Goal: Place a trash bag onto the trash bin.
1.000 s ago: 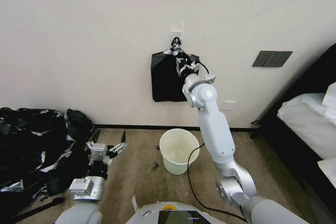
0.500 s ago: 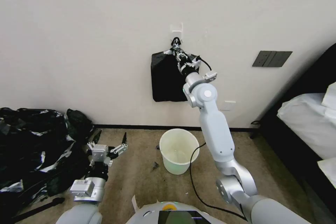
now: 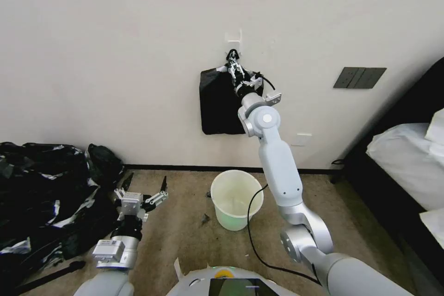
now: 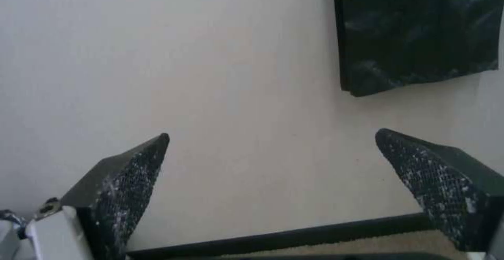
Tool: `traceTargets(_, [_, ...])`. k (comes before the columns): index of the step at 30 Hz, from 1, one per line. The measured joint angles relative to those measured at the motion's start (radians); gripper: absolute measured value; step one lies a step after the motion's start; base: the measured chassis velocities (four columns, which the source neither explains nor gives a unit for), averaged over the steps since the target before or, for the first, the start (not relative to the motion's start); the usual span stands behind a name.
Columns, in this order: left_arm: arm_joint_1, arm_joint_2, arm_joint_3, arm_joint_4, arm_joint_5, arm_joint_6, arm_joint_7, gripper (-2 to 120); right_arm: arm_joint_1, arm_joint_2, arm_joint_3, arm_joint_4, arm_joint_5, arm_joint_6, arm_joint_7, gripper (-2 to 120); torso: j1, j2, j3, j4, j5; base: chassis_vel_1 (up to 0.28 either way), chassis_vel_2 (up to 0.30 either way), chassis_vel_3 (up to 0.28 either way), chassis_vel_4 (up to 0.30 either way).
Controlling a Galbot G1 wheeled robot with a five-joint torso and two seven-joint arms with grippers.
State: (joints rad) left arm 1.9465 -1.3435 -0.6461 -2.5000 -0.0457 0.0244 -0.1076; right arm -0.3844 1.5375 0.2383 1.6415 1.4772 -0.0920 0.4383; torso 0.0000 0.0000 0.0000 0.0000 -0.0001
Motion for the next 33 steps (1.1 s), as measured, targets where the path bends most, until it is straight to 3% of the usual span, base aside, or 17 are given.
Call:
traceTargets(2, [0.002,0.001,0.000,0.000,0.001,-0.001,0.000,100,0.003,0.000,0.000,-0.008,-0.003,0.000,-0.004,96,0.000,0.000,0.000,0.0000,0.0000,0.000,0.000,0.000,0.000])
traceTargets(7, [0.005,0.001,-0.002,0.000,0.004,-0.002,0.001,100,0.013,-0.001,0.002,-0.013,-0.005,0.001,-0.008,94,0.000,0.000,0.000,0.0000,0.0000,0.000,0.000,0.000,0.000])
traceTargets(11, [0.005,0.002,-0.002,0.000,0.006,-0.003,0.003,100,0.030,0.002,0.003,-0.025,-0.004,0.002,-0.008,82,0.000,0.000,0.000,-0.0001,0.0001,0.000,0.000,0.000,0.000])
traceTargets(15, [0.004,0.001,-0.001,0.000,0.006,-0.003,0.004,100,0.042,0.017,0.002,-0.036,-0.001,0.002,-0.008,62,0.000,0.000,0.000,0.0000,0.0000,0.000,0.000,0.000,0.000])
traceTargets(20, [0.004,0.001,-0.002,0.000,0.006,-0.005,0.004,100,0.046,0.025,0.002,-0.040,-0.002,0.003,-0.009,53,0.000,0.000,0.000,0.0001,0.0000,0.000,0.000,0.000,0.000])
traceTargets(23, [0.004,0.001,-0.002,0.000,0.006,-0.008,0.005,100,0.048,0.026,0.002,-0.044,-0.003,0.007,-0.009,34,0.000,0.000,0.000,0.0001,0.0001,0.000,0.000,0.000,0.000])
traceTargets(33, [0.004,-0.001,-0.003,0.000,0.007,-0.014,0.006,100,0.047,0.016,0.014,-0.046,0.011,0.012,-0.008,2,0.000,0.000,0.000,0.0000,0.0001,0.000,0.000,0.000,0.000])
